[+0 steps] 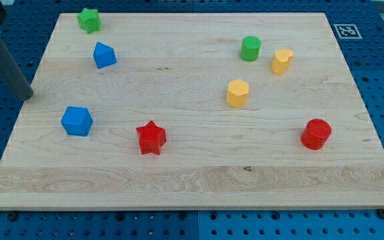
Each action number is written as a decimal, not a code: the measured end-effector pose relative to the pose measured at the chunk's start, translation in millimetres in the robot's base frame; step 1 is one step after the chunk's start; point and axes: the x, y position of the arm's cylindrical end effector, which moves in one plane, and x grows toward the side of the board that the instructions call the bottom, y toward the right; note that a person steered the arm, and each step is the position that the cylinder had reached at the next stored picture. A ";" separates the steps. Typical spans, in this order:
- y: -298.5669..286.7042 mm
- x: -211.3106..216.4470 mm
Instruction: Place the blue cube diagonally to the blue triangle
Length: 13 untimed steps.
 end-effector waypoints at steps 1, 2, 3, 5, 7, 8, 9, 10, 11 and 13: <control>0.1 10.5; 16.6 44.0; 29.6 72.3; 97.4 66.7; 108.4 74.3; 114.3 76.3; 123.0 75.6; 149.5 73.8; 151.1 73.8; 174.1 73.8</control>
